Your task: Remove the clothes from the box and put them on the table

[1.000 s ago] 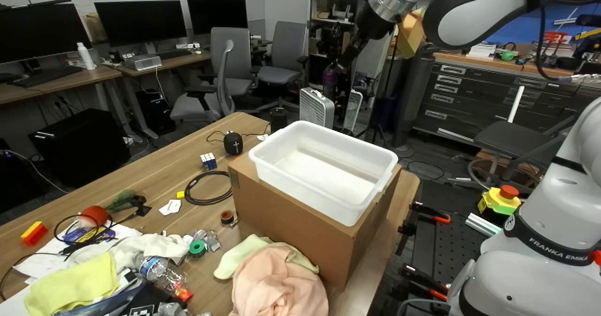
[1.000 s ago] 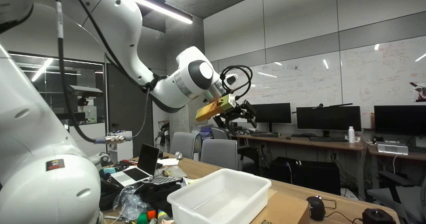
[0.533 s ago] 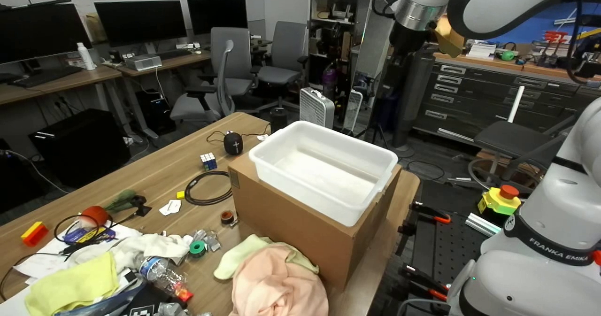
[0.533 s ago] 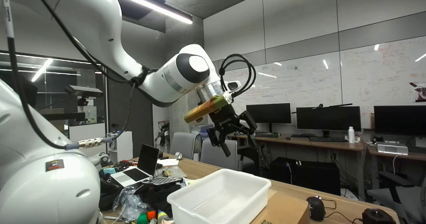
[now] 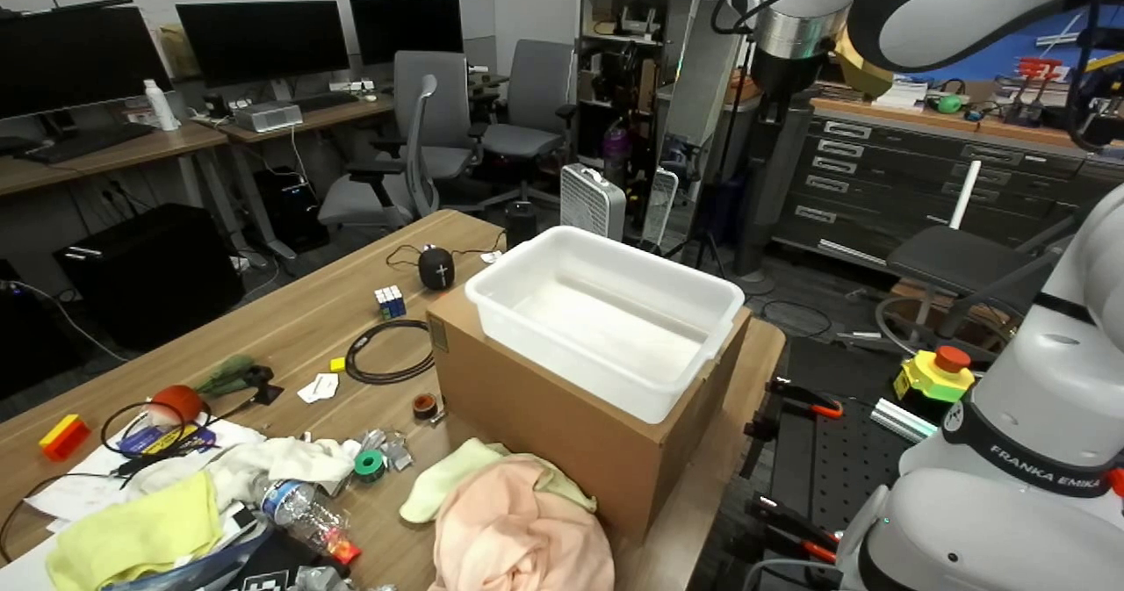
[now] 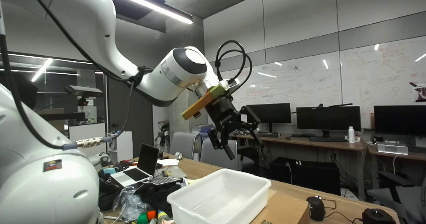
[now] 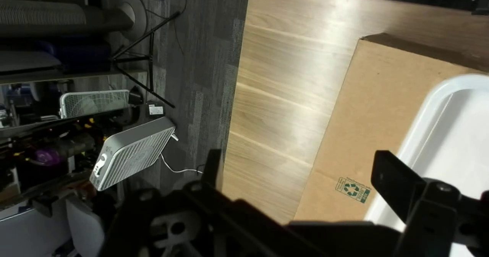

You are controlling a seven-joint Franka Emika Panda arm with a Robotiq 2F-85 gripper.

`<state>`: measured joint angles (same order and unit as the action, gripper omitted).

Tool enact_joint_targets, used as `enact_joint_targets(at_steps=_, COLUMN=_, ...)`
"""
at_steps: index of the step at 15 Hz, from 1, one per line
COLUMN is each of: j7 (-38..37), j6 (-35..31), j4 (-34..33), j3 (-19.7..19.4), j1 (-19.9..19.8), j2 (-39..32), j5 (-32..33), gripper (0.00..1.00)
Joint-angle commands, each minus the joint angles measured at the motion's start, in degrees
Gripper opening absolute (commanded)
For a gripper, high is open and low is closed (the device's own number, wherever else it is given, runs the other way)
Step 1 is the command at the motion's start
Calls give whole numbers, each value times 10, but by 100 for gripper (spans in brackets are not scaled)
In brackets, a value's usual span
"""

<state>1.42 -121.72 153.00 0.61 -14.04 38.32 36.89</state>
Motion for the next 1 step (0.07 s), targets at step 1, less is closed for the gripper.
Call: enact_joint_targets(at_steps=1, j7=-7, j6=8, j4=-2, j3=-14, j1=18, j2=1, j5=9, gripper=100)
